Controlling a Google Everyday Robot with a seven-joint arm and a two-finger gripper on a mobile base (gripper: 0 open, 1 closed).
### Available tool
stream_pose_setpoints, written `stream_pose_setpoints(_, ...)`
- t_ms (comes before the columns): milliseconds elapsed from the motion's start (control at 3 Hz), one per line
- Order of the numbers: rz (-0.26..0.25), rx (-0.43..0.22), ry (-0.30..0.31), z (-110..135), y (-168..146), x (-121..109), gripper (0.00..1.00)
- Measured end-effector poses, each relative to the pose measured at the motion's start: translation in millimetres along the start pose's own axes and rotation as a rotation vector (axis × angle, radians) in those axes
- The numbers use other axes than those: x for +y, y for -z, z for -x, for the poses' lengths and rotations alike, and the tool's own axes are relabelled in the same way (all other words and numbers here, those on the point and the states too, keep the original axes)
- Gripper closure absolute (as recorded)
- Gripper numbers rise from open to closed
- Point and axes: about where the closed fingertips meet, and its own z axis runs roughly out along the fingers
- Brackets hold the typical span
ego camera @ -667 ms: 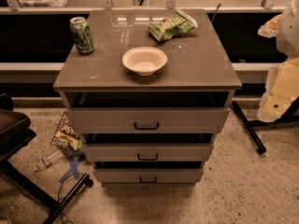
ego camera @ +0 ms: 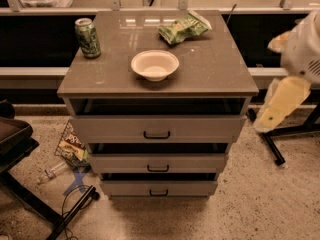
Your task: Open bottom drawer
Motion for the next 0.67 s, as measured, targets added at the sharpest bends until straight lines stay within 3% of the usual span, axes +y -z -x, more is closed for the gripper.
stream_pose_setpoints(333,0.076,-0.141,-0.057,-20.2,-67.1,30.1,0.0)
stream_pose_setpoints(667,0.122,-0.343,-0.102,-25.4,-133.4,62.8,0.0)
